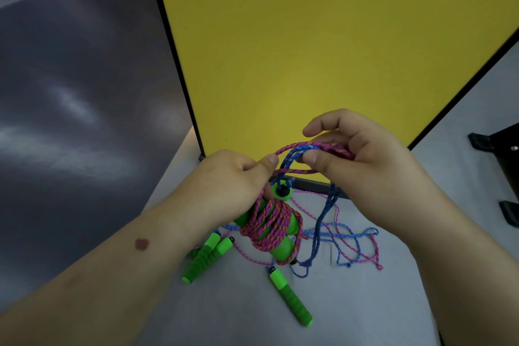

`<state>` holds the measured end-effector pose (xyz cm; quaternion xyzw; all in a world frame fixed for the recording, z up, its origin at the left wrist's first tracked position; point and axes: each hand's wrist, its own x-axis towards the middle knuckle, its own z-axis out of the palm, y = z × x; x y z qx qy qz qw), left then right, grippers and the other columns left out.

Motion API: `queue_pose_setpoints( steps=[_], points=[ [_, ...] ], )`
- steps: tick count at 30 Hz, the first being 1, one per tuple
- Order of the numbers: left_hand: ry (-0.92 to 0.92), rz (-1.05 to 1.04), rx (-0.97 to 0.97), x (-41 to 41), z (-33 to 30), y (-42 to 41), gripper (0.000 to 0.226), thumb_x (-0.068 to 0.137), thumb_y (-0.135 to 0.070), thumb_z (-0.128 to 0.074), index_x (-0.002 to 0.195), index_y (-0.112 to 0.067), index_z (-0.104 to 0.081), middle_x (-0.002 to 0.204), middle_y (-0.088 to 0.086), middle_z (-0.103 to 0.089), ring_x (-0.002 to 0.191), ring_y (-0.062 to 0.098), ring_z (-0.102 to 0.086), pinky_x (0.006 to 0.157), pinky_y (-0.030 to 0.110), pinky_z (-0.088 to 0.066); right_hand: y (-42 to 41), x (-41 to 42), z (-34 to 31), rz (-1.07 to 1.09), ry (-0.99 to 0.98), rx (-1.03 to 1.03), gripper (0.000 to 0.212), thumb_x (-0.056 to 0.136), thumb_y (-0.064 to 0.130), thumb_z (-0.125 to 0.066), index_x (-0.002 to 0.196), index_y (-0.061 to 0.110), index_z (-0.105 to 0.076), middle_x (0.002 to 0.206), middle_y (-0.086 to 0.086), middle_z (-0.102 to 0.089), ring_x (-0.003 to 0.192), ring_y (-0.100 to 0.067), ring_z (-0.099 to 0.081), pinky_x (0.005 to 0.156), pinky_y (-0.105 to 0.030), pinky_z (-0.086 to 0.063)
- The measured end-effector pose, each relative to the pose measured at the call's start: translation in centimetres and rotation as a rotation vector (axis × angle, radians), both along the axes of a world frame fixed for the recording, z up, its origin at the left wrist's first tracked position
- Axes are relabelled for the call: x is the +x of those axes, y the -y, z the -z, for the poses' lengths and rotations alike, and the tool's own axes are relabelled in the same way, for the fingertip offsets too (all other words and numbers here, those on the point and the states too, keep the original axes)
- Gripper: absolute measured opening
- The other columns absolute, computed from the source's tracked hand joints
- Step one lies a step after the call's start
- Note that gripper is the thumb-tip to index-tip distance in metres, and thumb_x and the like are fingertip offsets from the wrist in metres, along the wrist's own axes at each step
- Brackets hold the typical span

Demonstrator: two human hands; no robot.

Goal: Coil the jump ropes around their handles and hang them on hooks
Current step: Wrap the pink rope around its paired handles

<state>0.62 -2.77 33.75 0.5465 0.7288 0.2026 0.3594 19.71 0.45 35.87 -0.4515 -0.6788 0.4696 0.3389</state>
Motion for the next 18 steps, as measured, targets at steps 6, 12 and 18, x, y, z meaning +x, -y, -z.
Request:
queue_pose_setpoints(
  steps=[6,12,18],
  points=[
    [0.015,0.046,-0.06,-0.3,0.7,-0.2,0.055,0.097,-0.058,-0.056,0.055,-0.026,-0.071,0.054,0.001,-0.036,0.052,0.02,-0.038,0.052,0.03,-0.024,0.1,-0.1,0.0,-0.079,-0.136,-0.146,0.042,0.097,-0.009,-0.055,0.109,0.028,-0.07,0.085,-0.002,-0.073,0.083,-0.015,-0.074,0.084,-0.034,-0.062],
    [0.03,0.056,-0.086,-0.4,1.1,-0.4,0.05,0.095,-0.058,-0.06,0.058,-0.028,-0.076,0.055,0.001,-0.042,0.055,0.018,-0.043,0.052,0.029,-0.029,0.4,-0.1,0.4,0.064,0.294,0.203,0.052,0.095,0.003,-0.061,0.111,0.052,-0.059,0.089,0.005,-0.068,0.074,-0.016,-0.074,0.073,-0.044,-0.063],
    [0.012,0.037,-0.105,-0.3,1.6,-0.3,0.05,0.096,-0.06,-0.058,0.062,-0.03,-0.078,0.077,0.013,-0.063,0.069,0.025,-0.059,0.064,0.031,-0.042,0.9,-0.2,0.0,0.059,0.662,0.414,0.032,0.1,0.03,-0.058,0.127,0.045,-0.05,0.105,0.016,-0.065,0.086,-0.013,-0.057,0.068,-0.032,-0.046]
  ],
)
